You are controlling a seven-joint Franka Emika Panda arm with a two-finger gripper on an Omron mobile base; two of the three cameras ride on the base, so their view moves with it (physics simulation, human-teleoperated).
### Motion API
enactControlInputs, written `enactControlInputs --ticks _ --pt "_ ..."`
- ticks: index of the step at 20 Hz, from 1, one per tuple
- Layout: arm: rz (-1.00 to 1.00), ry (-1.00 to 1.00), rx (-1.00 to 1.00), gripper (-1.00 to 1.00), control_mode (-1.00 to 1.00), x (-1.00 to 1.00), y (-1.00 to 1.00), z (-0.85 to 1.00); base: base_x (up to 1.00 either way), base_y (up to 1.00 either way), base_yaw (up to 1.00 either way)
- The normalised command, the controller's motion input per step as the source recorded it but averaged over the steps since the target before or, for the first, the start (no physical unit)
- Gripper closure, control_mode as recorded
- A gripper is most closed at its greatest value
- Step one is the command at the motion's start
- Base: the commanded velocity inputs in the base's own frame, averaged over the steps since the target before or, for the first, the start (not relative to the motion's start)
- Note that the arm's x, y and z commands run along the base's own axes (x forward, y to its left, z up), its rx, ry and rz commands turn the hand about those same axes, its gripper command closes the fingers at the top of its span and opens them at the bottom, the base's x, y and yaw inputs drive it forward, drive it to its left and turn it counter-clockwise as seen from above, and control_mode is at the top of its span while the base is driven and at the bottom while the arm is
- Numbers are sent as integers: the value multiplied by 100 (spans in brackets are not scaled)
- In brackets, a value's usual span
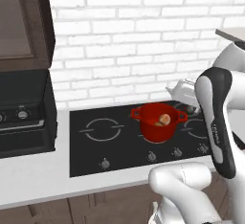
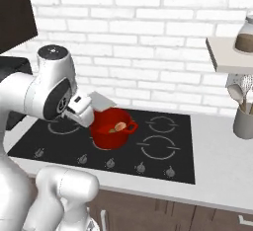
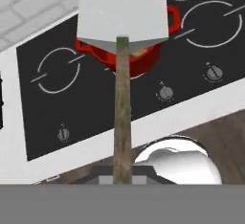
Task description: Put the onion and potato in the pot. Retrieve the spatula and lightly stir the vegetables in the pot.
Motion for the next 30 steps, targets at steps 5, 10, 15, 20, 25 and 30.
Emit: enactControlInputs --ticks 5,10,15,20,25,30 --pt "-37 48 45 100 -100 31 15 17 0 0 0" --pt "-24 49 10 100 -100 41 23 -2 0 0 0" --pt "0 28 0 100 -100 73 0 -7 0 0 0" --pt "4 13 0 100 -100 83 19 -15 0 0 0" --pt "2 0 0 100 -100 77 16 -7 0 0 0" --pt "0 0 0 100 -100 21 5 -42 0 0 0"
